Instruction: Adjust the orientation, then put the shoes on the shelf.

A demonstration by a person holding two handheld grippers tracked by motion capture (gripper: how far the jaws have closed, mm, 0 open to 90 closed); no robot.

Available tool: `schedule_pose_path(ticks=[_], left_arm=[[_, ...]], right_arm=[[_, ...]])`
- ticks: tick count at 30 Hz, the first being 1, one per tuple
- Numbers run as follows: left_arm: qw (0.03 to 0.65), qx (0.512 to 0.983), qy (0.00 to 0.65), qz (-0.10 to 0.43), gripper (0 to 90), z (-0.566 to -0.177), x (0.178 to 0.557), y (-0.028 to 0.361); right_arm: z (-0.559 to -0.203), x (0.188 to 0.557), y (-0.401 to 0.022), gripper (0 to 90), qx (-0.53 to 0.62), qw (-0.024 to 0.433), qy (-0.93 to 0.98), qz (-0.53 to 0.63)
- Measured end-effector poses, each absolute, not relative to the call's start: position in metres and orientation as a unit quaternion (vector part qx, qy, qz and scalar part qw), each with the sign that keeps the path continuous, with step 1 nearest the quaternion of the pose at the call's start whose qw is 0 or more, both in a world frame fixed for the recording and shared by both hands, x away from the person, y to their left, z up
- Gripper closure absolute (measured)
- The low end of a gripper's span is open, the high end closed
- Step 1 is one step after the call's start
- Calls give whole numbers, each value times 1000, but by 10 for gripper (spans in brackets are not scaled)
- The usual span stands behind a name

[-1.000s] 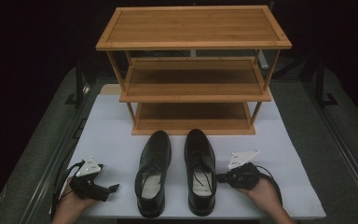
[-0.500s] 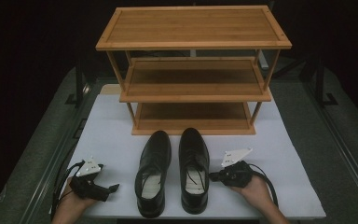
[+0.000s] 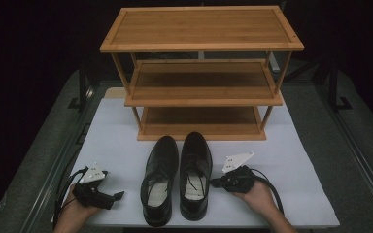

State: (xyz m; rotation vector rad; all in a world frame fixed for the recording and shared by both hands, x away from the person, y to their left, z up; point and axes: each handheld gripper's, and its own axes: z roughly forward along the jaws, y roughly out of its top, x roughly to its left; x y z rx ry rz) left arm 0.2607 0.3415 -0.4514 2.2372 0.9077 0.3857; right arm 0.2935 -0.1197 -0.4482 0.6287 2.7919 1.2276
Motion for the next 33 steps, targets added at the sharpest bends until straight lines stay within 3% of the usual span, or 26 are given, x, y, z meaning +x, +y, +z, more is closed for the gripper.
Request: schedule_pose_path(ticks=[8, 17, 18, 19, 20, 22, 24, 29, 33], left_arm=[[341, 860, 349, 149, 0, -451, 260, 341], [368, 847, 361, 134, 2, -440, 259, 337], [378, 843, 359, 130, 2, -435, 260, 333], [378, 843, 359, 130, 2, -435, 260, 333], [387, 842, 353, 127, 2, -428, 260, 329], [394, 843, 344, 126, 6, -420, 260, 324], [406, 842, 334, 122, 169, -411, 259, 320], [428, 838, 318, 118, 206, -392, 260, 310], [439, 839, 301, 114, 317, -382, 261, 305]], right_arm=[[-440, 292, -128, 889, 212, 31, 888, 407], [-429, 294, -135, 669, 235, 53, 874, 422], [-427, 294, -136, 580, 243, 57, 873, 419], [-427, 294, -136, 580, 243, 57, 873, 419], [-423, 294, -137, 515, 252, 61, 870, 420], [-416, 293, -139, 511, 260, 68, 864, 427], [-408, 292, -142, 501, 266, 73, 856, 437], [-391, 292, -145, 482, 289, 80, 838, 456], [-381, 293, -139, 490, 280, 78, 842, 455]])
